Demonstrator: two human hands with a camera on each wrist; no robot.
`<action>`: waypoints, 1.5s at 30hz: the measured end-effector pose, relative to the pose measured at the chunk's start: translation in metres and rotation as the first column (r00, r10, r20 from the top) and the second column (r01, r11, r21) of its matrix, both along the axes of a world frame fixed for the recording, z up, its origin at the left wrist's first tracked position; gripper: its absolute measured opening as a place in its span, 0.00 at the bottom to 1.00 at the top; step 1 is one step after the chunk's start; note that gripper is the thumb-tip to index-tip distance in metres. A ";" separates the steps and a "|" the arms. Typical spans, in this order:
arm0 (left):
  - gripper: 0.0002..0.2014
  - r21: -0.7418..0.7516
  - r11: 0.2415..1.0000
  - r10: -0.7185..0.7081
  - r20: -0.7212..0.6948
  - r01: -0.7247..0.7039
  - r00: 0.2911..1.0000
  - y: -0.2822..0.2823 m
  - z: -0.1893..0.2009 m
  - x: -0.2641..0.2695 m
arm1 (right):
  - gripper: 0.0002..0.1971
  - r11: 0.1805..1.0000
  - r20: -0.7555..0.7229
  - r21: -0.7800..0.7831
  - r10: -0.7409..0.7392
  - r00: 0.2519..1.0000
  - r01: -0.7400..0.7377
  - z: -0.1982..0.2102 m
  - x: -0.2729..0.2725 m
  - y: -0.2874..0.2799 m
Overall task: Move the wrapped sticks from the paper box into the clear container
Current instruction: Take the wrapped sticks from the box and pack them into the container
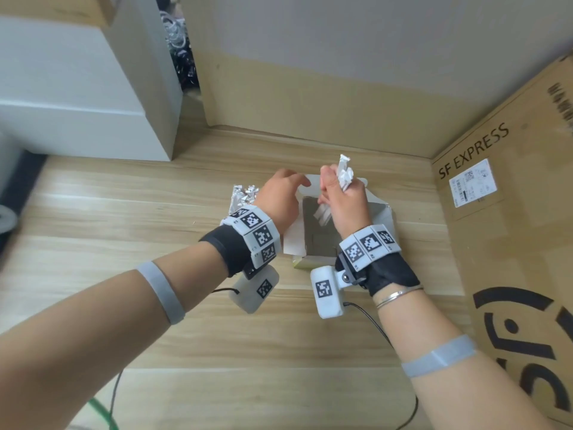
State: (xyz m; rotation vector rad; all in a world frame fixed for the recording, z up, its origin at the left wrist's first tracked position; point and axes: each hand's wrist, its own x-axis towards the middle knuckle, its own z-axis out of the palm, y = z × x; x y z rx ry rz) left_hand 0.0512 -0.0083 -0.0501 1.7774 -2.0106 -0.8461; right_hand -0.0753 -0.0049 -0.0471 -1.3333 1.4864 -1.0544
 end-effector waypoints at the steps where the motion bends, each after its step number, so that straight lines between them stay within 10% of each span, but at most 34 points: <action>1: 0.21 -0.038 0.999 0.008 0.017 -0.008 1.000 -0.001 0.001 0.007 | 0.20 1.000 0.040 -0.029 0.010 0.999 -0.009 0.005 0.006 -0.001; 7: 0.34 0.142 0.984 0.061 0.282 -0.104 0.958 0.005 0.000 0.043 | 0.20 0.992 0.368 -0.116 0.079 0.927 -0.039 0.024 0.043 -0.005; 16: 0.24 0.224 0.973 0.033 0.103 -0.055 0.994 0.004 -0.004 0.070 | 0.22 0.993 0.432 -0.072 0.113 0.895 -0.090 0.021 0.073 -0.004; 22: 0.23 0.228 0.973 0.003 0.108 -0.028 0.994 0.002 -0.007 0.072 | 0.20 0.985 0.050 0.057 0.161 0.986 -0.164 -0.005 0.078 0.006; 27: 0.24 0.223 0.974 0.014 0.089 -0.034 0.996 0.002 -0.007 0.072 | 0.11 0.977 -0.508 0.135 0.213 0.835 -0.167 -0.015 0.071 0.018; 38: 0.26 0.272 0.962 0.007 0.101 -0.034 0.995 -0.003 -0.009 0.072 | 0.06 0.936 -0.490 0.117 0.345 0.801 -0.331 0.013 0.063 0.000; 45: 0.25 0.303 0.951 0.043 0.087 -0.068 0.995 -0.001 -0.012 0.067 | 0.05 0.901 -0.630 0.264 0.431 0.645 -0.344 -0.004 0.063 0.004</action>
